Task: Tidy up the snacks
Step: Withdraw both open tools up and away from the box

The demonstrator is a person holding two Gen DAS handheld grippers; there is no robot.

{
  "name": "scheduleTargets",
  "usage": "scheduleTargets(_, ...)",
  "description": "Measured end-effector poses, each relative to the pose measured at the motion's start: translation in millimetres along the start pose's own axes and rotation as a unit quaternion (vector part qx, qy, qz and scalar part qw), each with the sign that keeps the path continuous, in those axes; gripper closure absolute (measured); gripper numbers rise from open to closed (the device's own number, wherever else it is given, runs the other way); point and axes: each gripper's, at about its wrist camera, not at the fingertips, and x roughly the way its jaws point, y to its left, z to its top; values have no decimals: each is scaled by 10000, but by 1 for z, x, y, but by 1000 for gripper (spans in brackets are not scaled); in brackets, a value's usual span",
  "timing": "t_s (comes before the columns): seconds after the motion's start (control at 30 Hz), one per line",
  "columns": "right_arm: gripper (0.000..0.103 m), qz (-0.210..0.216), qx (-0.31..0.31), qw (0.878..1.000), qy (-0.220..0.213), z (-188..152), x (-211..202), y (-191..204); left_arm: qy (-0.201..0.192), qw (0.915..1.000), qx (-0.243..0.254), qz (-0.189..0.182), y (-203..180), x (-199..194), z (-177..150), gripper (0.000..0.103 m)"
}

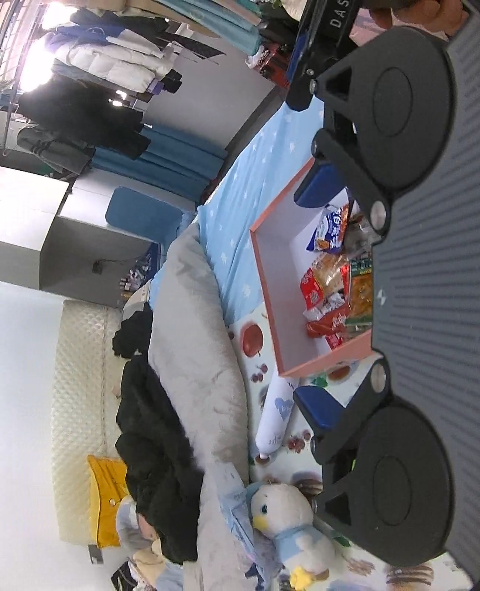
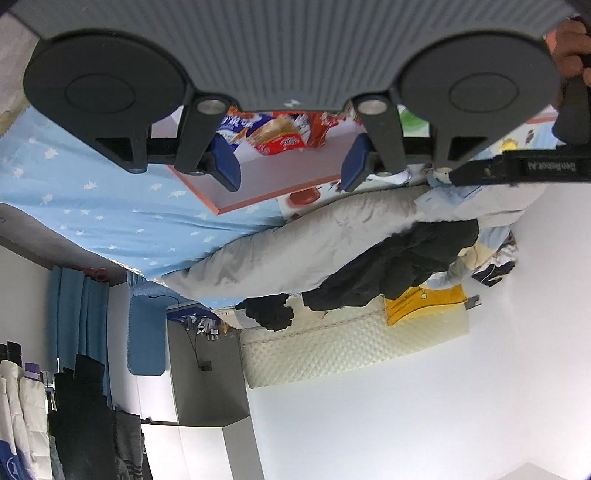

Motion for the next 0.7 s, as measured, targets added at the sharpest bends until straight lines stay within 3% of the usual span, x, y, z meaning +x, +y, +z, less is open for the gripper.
scheduleTargets(0.33, 41, -91, -118, 9997, 185, -36, -11, 15, 157, 9991, -32, 383, 1, -19, -36, 0)
scheduleTargets(0.7, 41, -211, -79, 9988, 440, -64, -16, 17, 200, 9985, -57, 512, -6, -26, -67, 0)
